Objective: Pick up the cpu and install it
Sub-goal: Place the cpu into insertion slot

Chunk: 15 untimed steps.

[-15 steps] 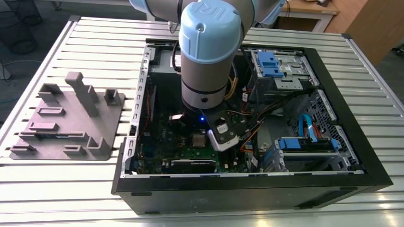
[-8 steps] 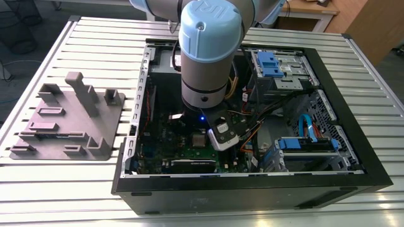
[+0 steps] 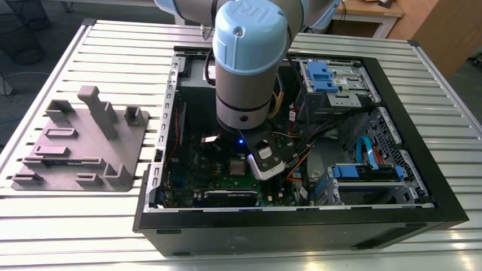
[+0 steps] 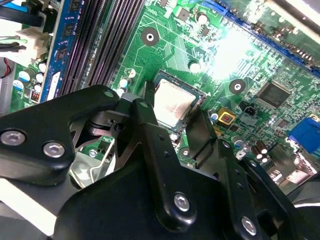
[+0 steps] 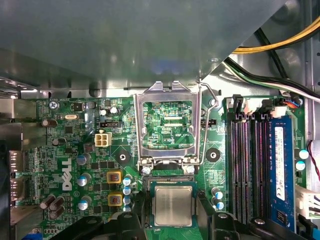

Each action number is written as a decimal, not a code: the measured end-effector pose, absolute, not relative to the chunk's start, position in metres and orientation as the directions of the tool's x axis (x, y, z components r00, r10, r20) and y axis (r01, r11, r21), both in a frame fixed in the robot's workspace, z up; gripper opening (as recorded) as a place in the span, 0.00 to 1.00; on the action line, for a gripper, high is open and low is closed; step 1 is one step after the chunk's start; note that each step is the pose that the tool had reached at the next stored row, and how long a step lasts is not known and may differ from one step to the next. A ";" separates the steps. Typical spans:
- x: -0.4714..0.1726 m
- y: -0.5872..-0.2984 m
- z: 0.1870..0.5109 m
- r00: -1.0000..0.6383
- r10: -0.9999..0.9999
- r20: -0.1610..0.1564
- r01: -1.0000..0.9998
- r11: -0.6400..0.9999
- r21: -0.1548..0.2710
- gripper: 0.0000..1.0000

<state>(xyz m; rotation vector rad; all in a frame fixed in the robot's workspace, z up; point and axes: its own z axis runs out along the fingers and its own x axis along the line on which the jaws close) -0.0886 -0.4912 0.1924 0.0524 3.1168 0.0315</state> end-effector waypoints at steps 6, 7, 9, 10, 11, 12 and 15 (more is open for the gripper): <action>-0.089 -0.491 0.192 -0.999 0.034 -0.024 0.033 0.999 0.020 0.52; -0.089 -0.491 0.192 -0.999 0.034 -0.024 0.033 0.999 0.020 0.51; -0.089 -0.491 0.192 -0.999 0.034 -0.024 0.033 0.999 0.020 0.44; -0.089 -0.491 0.192 -0.999 0.034 -0.024 0.033 0.999 0.020 0.44; -0.089 -0.491 0.192 -0.999 0.034 -0.024 0.033 0.999 0.020 0.44; -0.089 -0.491 0.192 -0.999 0.034 -0.024 0.033 0.999 0.020 0.44; -0.089 -0.491 0.192 -0.999 0.034 -0.024 0.033 0.999 0.020 0.44</action>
